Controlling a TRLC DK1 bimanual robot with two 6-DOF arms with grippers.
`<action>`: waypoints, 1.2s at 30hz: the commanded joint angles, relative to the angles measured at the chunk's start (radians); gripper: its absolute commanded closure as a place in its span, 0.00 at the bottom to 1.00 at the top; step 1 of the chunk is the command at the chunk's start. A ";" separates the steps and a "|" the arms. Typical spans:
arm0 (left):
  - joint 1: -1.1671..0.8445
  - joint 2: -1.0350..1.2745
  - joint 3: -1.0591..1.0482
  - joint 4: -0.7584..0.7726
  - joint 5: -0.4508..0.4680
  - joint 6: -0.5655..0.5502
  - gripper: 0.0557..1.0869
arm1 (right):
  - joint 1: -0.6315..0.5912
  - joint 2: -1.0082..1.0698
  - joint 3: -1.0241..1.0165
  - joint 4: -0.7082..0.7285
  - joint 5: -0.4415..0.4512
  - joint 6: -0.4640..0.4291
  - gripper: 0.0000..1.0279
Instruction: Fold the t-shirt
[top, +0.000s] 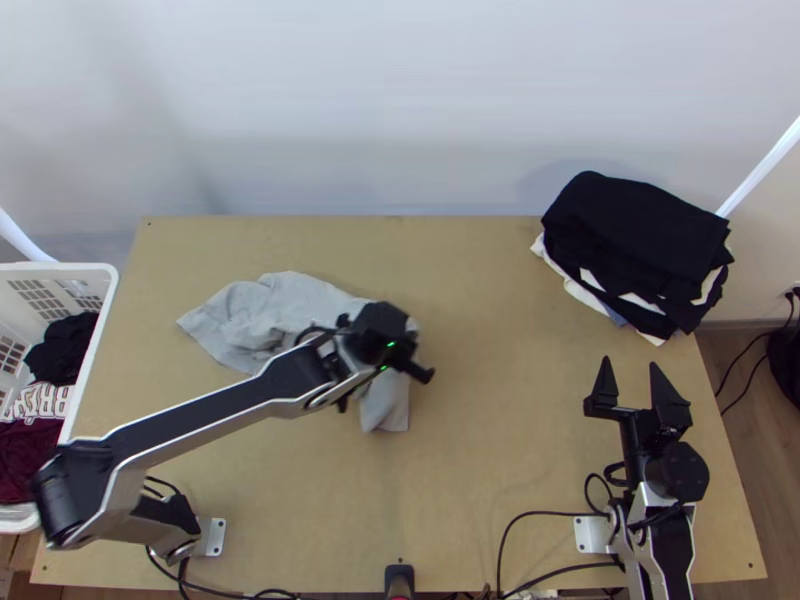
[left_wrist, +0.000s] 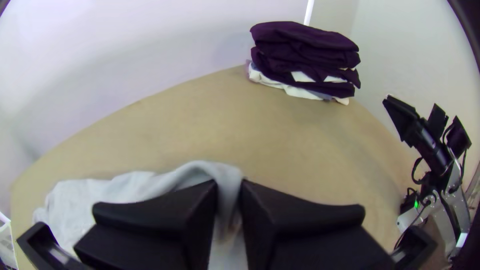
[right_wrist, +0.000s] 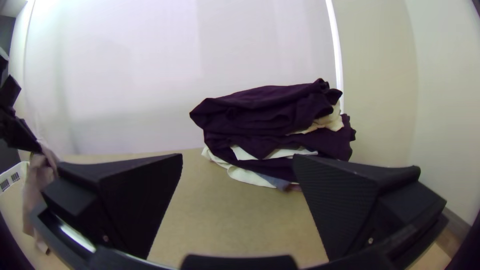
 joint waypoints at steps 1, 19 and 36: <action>-0.019 0.016 0.107 0.063 -0.007 -0.020 0.19 | -0.004 -0.005 -0.007 -0.018 0.003 -0.013 0.04; 0.278 -0.255 0.076 -0.404 0.043 0.104 0.05 | -0.004 -0.005 -0.007 -0.017 0.003 -0.013 0.04; 0.626 -0.169 -0.067 -0.681 0.130 0.095 0.10 | -0.004 -0.005 -0.007 -0.018 0.003 -0.013 0.04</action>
